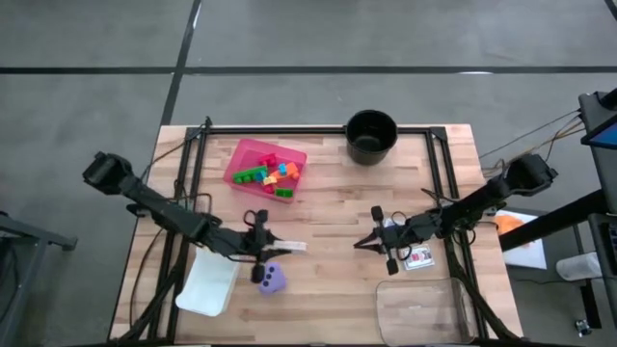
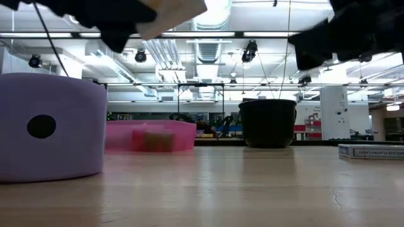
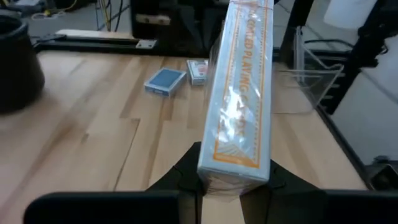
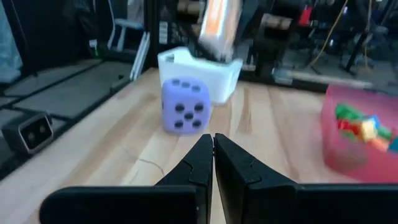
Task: Pick & Place Toys
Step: Put the yellow deck of cards into the transparent bin
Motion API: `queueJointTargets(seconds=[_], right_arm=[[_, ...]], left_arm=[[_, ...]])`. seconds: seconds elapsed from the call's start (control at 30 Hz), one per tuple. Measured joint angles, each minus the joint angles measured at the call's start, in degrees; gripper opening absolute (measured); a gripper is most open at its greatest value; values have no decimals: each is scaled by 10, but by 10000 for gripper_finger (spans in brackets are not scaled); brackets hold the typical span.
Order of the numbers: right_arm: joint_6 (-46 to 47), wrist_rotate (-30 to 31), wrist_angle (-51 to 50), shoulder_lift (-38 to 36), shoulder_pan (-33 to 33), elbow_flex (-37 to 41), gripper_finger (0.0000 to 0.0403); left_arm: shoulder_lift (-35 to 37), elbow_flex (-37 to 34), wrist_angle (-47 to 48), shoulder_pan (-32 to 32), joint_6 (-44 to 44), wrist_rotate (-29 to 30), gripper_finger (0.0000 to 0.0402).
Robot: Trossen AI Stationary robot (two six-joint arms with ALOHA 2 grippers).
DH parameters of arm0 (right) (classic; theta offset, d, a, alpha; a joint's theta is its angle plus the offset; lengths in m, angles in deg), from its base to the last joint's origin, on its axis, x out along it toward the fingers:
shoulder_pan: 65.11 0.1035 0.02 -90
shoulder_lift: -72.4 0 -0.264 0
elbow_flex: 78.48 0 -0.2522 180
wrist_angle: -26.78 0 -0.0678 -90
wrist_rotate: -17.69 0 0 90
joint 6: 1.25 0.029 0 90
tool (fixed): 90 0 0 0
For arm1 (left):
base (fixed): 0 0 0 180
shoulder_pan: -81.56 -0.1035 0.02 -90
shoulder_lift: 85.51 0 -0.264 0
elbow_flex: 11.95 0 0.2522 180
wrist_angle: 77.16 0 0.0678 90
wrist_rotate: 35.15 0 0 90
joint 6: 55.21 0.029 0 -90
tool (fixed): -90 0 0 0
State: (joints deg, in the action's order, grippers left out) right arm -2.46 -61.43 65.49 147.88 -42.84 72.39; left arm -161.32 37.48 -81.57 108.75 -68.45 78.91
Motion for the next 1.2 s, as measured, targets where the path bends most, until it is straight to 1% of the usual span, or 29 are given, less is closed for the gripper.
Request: queueJointTargets(seconds=[0.07, 0.27, 0.4, 0.5, 0.6, 0.77, 0.97, 1.03, 1.1, 1.2], right_arm=[[-3, -1, -9, -27, 1, 0, 18], [-1, -1, -137, -160, 15, 3, 18], [-3, 3, -210, -247, 21, 1, 18], [-11, 2, -261, -308, 23, -2, 18], [-16, -1, -309, -357, 24, -5, 18], [-22, -8, -361, -417, 24, -4, 18], [-46, -9, -380, -470, 24, -5, 18], [-41, -11, -397, -484, 25, -6, 18], [-24, -11, -428, -496, 26, -12, 18], [1, -11, -481, -508, 27, -19, 18]], left_arm=[[-42, 35, 2, -6, 15, 2, 60], [-173, 147, -11, -27, 43, -3, 60], [-254, 212, -36, -50, 49, -54, 60], [-305, 264, -43, -65, 49, -77, 60], [-341, 314, -43, -79, 55, -95, 60], [-390, 399, -43, -92, 60, -164, 60], [-468, 505, -38, -97, 78, -232, 60], [-479, 521, -14, -98, 77, -229, 60], [-484, 526, -1, -105, 74, -207, 60], [-471, 515, 25, -112, 70, -172, 60]])
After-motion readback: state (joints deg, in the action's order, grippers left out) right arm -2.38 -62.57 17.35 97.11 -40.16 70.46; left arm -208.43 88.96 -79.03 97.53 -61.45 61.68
